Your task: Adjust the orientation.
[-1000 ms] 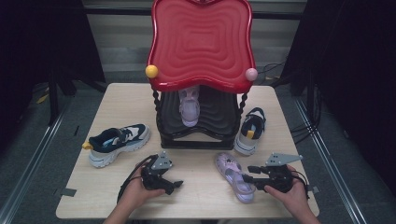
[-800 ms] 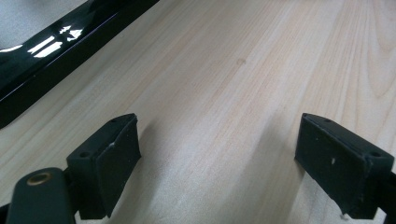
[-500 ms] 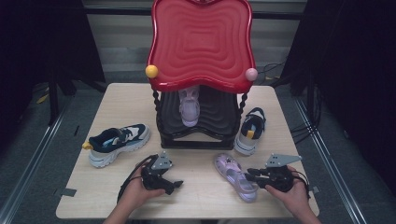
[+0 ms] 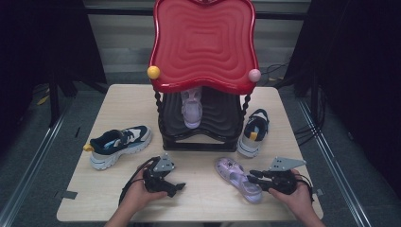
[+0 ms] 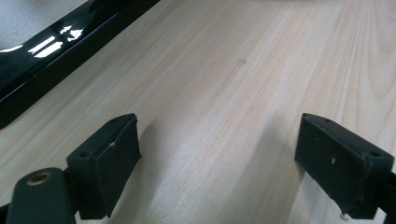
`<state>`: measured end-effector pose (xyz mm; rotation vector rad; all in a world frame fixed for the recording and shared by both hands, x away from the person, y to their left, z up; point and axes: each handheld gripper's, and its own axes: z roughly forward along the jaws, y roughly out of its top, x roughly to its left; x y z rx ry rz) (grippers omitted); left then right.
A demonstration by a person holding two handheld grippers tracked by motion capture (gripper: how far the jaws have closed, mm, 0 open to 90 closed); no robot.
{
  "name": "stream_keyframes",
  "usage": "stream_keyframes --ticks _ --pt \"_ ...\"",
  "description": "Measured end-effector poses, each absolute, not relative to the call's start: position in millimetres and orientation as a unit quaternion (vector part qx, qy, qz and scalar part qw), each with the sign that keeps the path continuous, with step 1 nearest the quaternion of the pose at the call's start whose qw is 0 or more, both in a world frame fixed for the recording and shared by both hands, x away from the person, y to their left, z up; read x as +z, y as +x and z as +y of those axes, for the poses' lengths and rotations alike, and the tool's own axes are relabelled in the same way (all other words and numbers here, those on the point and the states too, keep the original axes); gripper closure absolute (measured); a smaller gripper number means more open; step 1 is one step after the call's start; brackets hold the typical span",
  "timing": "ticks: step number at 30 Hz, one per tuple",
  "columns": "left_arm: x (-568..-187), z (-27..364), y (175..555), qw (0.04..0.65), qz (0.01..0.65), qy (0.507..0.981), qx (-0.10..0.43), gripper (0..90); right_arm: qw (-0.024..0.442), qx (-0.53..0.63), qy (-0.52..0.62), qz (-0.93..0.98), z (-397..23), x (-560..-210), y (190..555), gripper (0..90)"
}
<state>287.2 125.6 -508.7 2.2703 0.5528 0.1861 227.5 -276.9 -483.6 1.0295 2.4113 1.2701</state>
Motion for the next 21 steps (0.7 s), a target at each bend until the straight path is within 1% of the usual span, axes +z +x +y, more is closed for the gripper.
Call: stream_keyframes --ticks 5,21 --pt "-508.7 125.5 287.2 0.388 0.218 0.893 0.073 13.1 0.109 0.435 0.359 0.818 -276.6 -485.1 228.2 72.5" --pt "-508.8 125.3 287.5 0.389 0.217 0.892 0.074 13.1 0.116 0.435 0.354 0.82 -272.8 -487.2 229.3 72.1"
